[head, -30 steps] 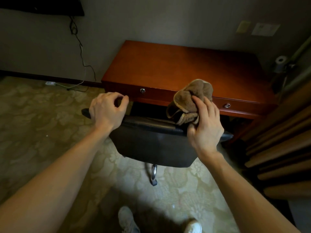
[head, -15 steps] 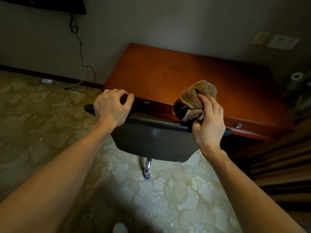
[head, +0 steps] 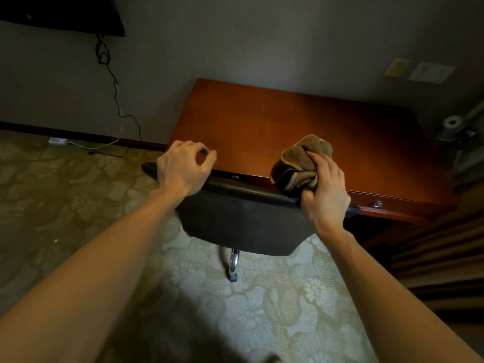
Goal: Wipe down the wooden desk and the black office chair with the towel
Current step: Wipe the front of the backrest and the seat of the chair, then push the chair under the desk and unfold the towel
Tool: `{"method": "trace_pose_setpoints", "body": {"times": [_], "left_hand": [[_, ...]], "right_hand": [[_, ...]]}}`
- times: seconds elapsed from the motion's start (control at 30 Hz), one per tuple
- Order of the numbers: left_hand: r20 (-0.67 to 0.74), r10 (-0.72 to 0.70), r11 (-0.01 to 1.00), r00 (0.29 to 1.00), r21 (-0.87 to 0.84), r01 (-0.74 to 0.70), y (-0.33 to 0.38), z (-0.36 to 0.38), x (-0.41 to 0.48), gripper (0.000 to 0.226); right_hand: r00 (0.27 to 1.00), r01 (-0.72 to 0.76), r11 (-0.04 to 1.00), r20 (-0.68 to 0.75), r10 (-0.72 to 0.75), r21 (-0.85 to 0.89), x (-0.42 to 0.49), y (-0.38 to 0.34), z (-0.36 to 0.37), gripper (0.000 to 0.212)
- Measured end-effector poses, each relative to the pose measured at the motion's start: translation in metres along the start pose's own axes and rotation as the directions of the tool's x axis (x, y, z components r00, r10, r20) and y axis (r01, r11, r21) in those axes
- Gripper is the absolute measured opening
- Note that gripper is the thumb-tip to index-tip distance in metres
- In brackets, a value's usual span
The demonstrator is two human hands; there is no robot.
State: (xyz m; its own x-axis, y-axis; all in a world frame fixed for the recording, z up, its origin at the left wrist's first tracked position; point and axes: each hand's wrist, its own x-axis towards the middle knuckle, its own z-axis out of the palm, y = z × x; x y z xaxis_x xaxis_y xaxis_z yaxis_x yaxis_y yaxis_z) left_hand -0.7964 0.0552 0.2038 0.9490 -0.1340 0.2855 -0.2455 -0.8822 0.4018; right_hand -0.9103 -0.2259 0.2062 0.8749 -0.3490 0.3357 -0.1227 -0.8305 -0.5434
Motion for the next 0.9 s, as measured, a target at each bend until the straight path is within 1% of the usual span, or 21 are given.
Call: {"method": "trace_pose_setpoints", "body": {"times": [0.17,0.27,0.33,0.4,0.53,0.63,0.7,0.73,0.8,0.83,0.9], "left_hand": [[0.021,0.01,0.999,1.0,-0.03,-0.009,-0.013,0.0,0.016,0.052],[-0.005,0.017,0.999,1.0,-0.05,-0.017,-0.012,0.003,0.032,0.048],[-0.011,0.046,0.998,0.999,-0.036,-0.046,-0.011,0.007,0.035,0.049],[0.009,0.066,0.998,0.998,-0.019,-0.066,-0.014,0.01,0.034,0.051],[0.138,0.092,0.996,0.986,-0.025,-0.09,-0.02,0.008,0.036,0.051],[0.247,0.093,0.995,0.965,-0.042,-0.086,-0.025,0.002,0.044,0.049],[0.36,0.073,0.993,0.93,-0.111,-0.035,-0.029,-0.004,0.056,0.047],[0.427,0.069,0.981,0.902,-0.193,0.017,-0.03,-0.007,0.062,0.046],[0.543,0.074,0.93,0.836,-0.341,0.139,-0.037,-0.013,0.076,0.042],[0.582,0.078,0.915,0.81,-0.365,0.174,-0.043,-0.019,0.084,0.041],[0.631,0.092,0.916,0.77,-0.357,0.182,-0.057,-0.03,0.097,0.04]], "right_hand": [[1.0,0.0,1.0,-0.004,0.0,-0.018,0.0,-0.01,0.006,0.072],[0.999,-0.008,1.0,-0.031,0.007,-0.006,0.017,-0.011,0.008,0.068],[0.999,-0.027,1.0,-0.044,0.027,-0.003,0.023,-0.011,0.009,0.068],[0.999,-0.048,0.999,-0.004,0.048,-0.012,0.028,-0.01,0.009,0.069],[0.99,-0.104,0.994,0.09,0.107,-0.03,0.041,-0.016,0.011,0.069],[0.976,-0.197,0.98,0.091,0.199,-0.035,0.052,-0.028,0.017,0.066],[0.961,-0.268,0.963,0.074,0.268,-0.014,0.059,-0.039,0.021,0.065],[0.953,-0.297,0.955,0.068,0.296,0.011,0.061,-0.046,0.023,0.064],[0.929,-0.368,0.924,0.066,0.363,0.108,0.068,-0.065,0.031,0.064],[0.915,-0.403,0.897,0.08,0.395,0.183,0.072,-0.078,0.037,0.064],[0.887,-0.456,0.811,0.111,0.448,0.367,0.082,-0.106,0.051,0.064]]}}
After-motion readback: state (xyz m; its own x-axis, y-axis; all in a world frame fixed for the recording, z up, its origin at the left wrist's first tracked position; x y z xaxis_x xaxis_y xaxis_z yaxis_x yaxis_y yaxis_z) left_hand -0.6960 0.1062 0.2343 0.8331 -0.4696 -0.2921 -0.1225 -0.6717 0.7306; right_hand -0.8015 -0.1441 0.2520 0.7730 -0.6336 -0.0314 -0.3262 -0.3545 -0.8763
